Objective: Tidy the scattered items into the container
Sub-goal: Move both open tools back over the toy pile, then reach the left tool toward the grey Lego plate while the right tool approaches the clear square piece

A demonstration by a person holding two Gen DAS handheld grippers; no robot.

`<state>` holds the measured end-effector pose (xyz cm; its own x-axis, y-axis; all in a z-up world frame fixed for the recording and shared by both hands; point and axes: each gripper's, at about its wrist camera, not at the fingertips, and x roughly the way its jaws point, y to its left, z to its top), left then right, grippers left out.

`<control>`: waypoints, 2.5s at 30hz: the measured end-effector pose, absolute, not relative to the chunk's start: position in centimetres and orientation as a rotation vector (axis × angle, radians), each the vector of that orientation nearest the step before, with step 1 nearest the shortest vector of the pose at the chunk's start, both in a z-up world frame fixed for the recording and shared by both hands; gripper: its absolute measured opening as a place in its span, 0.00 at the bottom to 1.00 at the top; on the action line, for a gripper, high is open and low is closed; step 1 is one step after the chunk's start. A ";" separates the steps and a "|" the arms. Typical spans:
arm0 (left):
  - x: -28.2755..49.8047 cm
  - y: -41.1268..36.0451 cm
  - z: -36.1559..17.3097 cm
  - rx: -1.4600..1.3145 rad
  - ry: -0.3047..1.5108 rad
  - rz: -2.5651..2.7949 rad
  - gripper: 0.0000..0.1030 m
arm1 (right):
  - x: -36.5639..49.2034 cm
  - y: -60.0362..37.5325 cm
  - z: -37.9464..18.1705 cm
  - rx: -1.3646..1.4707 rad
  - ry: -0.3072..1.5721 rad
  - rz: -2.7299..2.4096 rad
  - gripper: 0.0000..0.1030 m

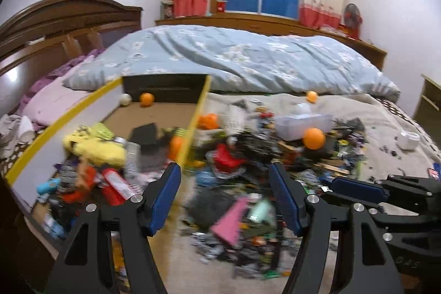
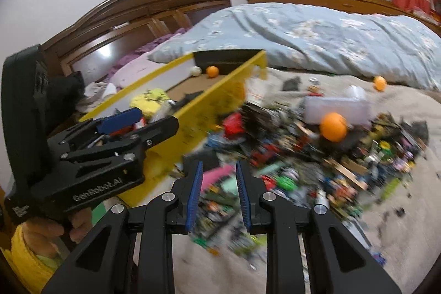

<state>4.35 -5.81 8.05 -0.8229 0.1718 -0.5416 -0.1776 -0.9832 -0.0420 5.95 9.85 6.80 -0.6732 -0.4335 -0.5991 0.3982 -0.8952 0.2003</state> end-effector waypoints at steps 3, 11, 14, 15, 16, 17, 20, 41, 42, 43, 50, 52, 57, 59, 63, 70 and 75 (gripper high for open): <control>4.7 -4.0 7.6 -0.846 0.025 2.793 0.65 | 6.8 12.2 5.9 0.942 -0.082 -2.567 0.25; 5.4 0.8 4.8 -0.900 0.024 2.656 0.65 | 9.1 17.6 3.3 1.005 -0.053 -2.706 0.25; 5.4 2.7 3.3 -0.926 0.027 2.607 0.65 | 9.8 19.2 2.5 1.019 -0.045 -2.747 0.25; 5.4 3.2 2.9 -0.935 0.027 2.596 0.65 | 10.0 19.7 2.3 1.020 -0.040 -2.762 0.25; 5.5 3.7 2.5 -0.946 0.026 2.582 0.65 | 10.2 20.2 2.1 1.020 -0.036 -2.775 0.25; 5.5 4.2 2.0 -0.955 0.024 2.568 0.65 | 10.5 20.7 1.8 1.023 -0.030 -2.790 0.25; 5.5 5.5 1.1 -0.974 0.027 2.533 0.65 | 11.0 21.9 1.3 1.036 -0.035 -2.815 0.25; 6.5 10.5 -0.2 -0.927 0.064 2.357 0.65 | 11.4 26.2 -0.7 1.075 -0.140 -2.888 0.25; 6.5 10.9 -0.3 -0.920 0.074 2.348 0.65 | 11.4 26.4 -0.7 1.074 -0.143 -2.892 0.25; 6.6 11.3 -0.4 -0.916 0.089 2.342 0.65 | 11.4 26.5 -0.7 1.075 -0.145 -2.899 0.25; 6.1 13.6 -1.8 -0.923 0.213 2.359 0.65 | 11.5 27.4 -1.1 1.088 -0.173 -2.902 0.25; 5.8 13.7 -2.2 -0.926 0.236 2.369 0.66 | 11.4 27.4 -1.2 1.081 -0.175 -2.898 0.25; 5.0 13.8 -2.7 -0.918 0.236 2.362 0.69 | 10.9 27.3 -1.4 1.082 -0.193 -2.879 0.25; 4.8 14.0 -2.8 -0.913 0.237 2.363 0.70 | 10.8 27.3 -1.5 1.080 -0.198 -2.874 0.25; 4.6 14.4 -2.9 -0.900 0.262 2.371 0.71 | 10.3 27.5 -1.4 1.080 -0.212 -2.874 0.25; 4.8 14.4 -3.0 -0.887 0.271 2.388 0.70 | 9.6 28.2 -1.4 1.077 -0.248 -2.869 0.25; 5.6 13.7 -2.8 -0.882 0.253 2.395 0.70 | 9.3 28.1 -1.4 1.073 -0.239 -2.855 0.25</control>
<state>5.59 13.70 -2.78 -0.6207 0.4472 -0.6440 -0.5717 -0.8202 -0.0185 9.27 28.08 -1.37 -0.7508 -0.1313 -0.6473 0.0221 -0.9845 0.1741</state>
